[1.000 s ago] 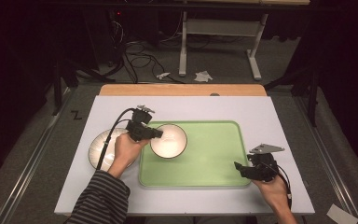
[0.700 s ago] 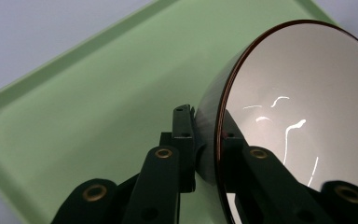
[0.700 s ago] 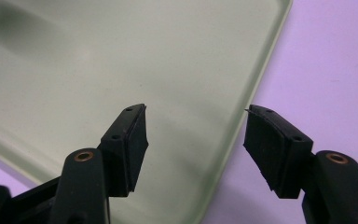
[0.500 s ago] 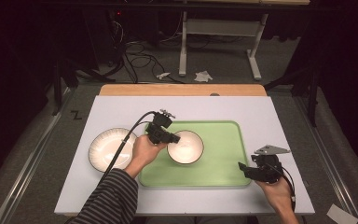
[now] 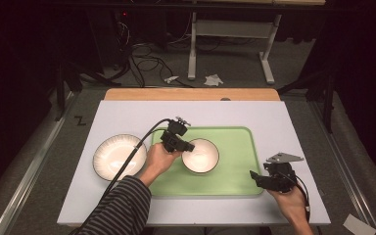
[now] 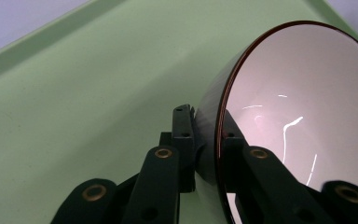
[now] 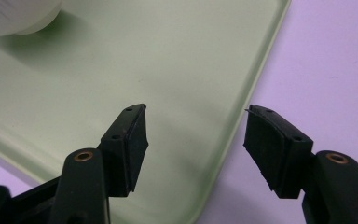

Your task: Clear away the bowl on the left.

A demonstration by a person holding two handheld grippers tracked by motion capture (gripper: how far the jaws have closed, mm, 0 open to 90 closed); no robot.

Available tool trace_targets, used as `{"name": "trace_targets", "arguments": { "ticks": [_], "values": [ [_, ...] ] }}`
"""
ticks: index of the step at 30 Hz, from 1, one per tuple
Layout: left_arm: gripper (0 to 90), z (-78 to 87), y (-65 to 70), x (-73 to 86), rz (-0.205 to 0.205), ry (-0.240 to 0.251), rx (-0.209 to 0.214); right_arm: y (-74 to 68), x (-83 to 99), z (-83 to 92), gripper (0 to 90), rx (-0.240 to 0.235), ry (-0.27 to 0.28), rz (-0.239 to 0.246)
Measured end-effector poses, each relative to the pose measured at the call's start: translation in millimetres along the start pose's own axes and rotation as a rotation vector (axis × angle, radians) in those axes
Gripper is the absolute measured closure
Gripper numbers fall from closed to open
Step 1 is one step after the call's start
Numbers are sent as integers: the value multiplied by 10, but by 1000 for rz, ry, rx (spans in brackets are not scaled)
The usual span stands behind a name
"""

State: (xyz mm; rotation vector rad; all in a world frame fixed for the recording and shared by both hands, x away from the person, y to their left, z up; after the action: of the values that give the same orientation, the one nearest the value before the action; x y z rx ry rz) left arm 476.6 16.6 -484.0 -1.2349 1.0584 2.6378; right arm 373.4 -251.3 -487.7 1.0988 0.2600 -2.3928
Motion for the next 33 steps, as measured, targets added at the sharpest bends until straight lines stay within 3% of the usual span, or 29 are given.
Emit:
{"name": "trace_targets", "arguments": {
  "ticks": [33],
  "values": [
    [822,-96,-103,127,-53,0,-52,-32,-7,-44,404,-12,-16,21]
  ]
}}
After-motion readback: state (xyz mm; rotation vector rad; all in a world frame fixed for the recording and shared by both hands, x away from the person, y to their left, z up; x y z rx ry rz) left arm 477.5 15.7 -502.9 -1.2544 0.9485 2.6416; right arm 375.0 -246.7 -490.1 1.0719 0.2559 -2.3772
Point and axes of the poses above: each handheld gripper's, and its own axes: z roughly backward along the jaws, x roughly out of its underside, y roughly to its right, the point moved 3 cm from there along -z, roughly forward along the jaws, and after that the axes turned 8 degrees about y, right-handed, at the moved point
